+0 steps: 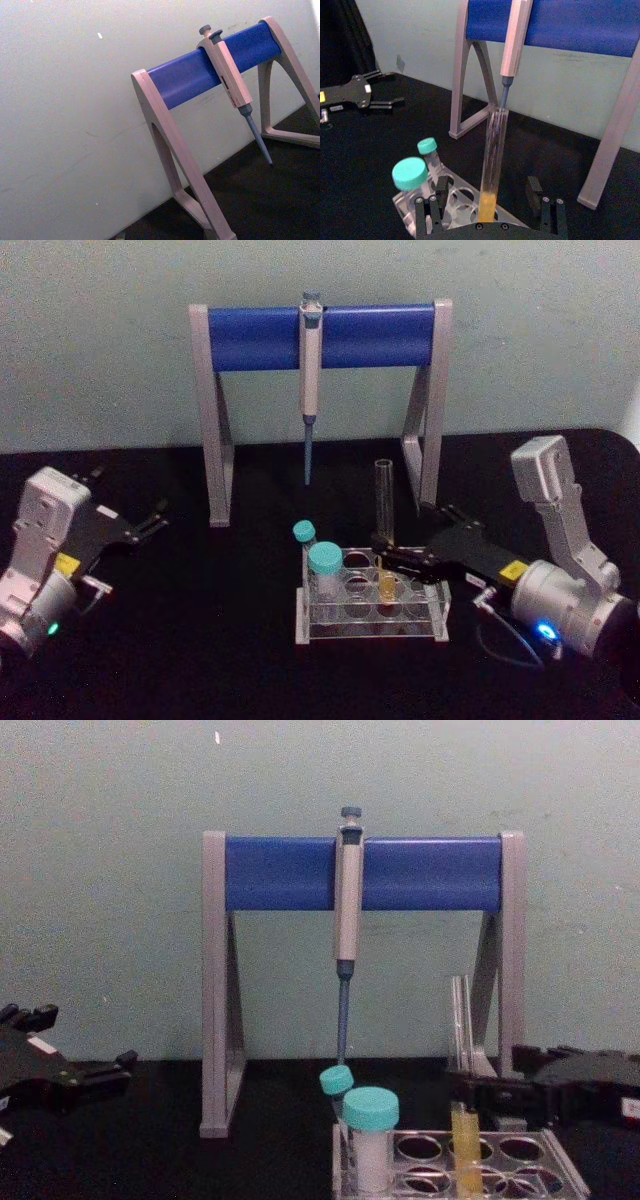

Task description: Pick up the test tube from the test tube rack, shake it, then place it back into the test tube rack.

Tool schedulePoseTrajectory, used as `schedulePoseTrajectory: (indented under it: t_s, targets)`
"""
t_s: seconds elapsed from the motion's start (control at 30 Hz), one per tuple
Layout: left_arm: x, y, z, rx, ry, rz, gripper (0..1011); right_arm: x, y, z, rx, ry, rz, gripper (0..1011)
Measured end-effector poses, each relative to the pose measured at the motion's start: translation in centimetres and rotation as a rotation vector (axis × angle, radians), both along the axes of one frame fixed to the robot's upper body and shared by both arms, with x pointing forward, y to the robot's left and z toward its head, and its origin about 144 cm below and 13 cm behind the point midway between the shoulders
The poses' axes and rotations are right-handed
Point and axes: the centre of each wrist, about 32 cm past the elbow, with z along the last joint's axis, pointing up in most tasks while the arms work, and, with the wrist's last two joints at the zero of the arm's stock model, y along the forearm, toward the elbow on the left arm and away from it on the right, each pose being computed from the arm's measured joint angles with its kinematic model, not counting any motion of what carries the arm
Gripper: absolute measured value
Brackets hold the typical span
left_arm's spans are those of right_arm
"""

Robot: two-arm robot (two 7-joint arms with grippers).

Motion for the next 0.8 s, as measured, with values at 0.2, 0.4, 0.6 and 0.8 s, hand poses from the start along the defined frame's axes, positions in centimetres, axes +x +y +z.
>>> schedulePoseTrajectory:
  t_s: [0.2, 0.4, 0.6, 0.8]
  targets:
    - [0.0, 0.0, 0.0, 0.000, 0.000, 0.000, 1010, 1.3, 0.7, 0.1, 0.011, 0.009, 0.001, 1000]
    - [0.0, 0.0, 0.0, 0.000, 0.000, 0.000, 1010, 2.4, 1.5, 0.1, 0.021, 0.013, 0.014, 1000]
    - [0.0, 0.0, 0.0, 0.000, 0.000, 0.000, 1009, 3.0, 2.1, 0.0, 0.025, 0.023, 0.018, 1000]
    - [0.0, 0.0, 0.0, 0.000, 0.000, 0.000, 1010, 3.1, 2.3, 0.0, 0.027, 0.026, 0.018, 1000]
